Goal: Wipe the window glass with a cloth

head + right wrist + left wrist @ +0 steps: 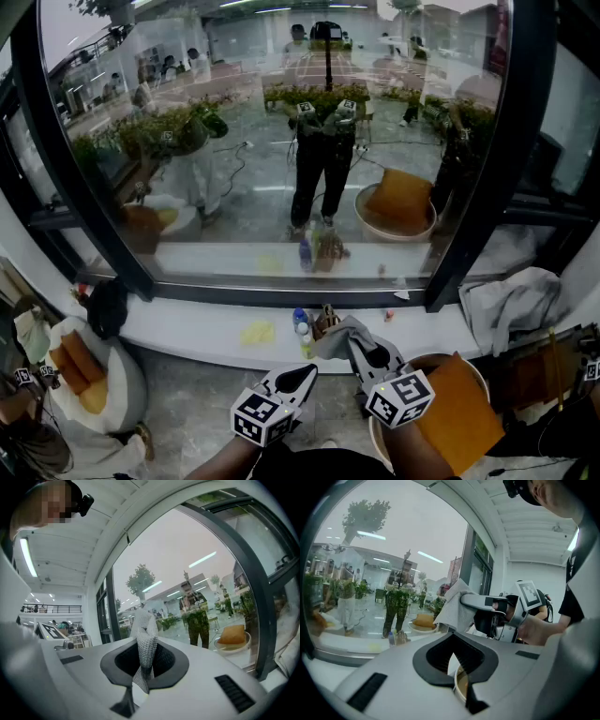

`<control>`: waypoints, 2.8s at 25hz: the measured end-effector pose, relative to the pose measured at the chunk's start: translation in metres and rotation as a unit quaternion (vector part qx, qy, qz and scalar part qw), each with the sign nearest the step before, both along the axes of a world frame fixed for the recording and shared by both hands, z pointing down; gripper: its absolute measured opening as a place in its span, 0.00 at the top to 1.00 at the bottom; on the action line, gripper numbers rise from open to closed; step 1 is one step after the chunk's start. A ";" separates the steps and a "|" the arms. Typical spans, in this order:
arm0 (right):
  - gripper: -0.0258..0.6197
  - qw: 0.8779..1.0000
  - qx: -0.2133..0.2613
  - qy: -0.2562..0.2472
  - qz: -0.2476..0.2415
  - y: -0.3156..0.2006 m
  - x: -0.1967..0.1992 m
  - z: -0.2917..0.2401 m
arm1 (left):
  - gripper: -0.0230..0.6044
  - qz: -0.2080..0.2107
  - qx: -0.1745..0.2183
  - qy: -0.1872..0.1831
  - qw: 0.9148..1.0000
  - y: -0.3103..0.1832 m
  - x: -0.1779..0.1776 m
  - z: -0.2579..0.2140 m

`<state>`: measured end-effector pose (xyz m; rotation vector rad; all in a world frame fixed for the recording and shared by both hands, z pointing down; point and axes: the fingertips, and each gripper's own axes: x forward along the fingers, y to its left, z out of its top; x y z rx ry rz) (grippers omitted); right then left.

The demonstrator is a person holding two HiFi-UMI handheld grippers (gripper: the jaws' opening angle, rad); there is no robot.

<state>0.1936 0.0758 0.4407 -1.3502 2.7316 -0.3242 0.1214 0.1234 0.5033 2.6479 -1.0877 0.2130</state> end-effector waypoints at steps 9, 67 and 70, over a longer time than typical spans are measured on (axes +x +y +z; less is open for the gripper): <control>0.90 1.000 -0.006 -0.017 0.009 -0.003 0.004 0.002 | 0.95 0.000 -0.003 0.002 1.000 0.001 -0.002 0.001; 0.90 0.993 0.100 0.052 0.021 -0.252 -0.326 -0.075 | 0.95 -0.005 0.050 0.008 0.999 -0.251 -0.296 -0.030; 0.90 0.992 0.110 0.057 0.022 -0.265 -0.345 -0.085 | 0.95 -0.010 0.052 0.009 0.999 -0.258 -0.312 -0.036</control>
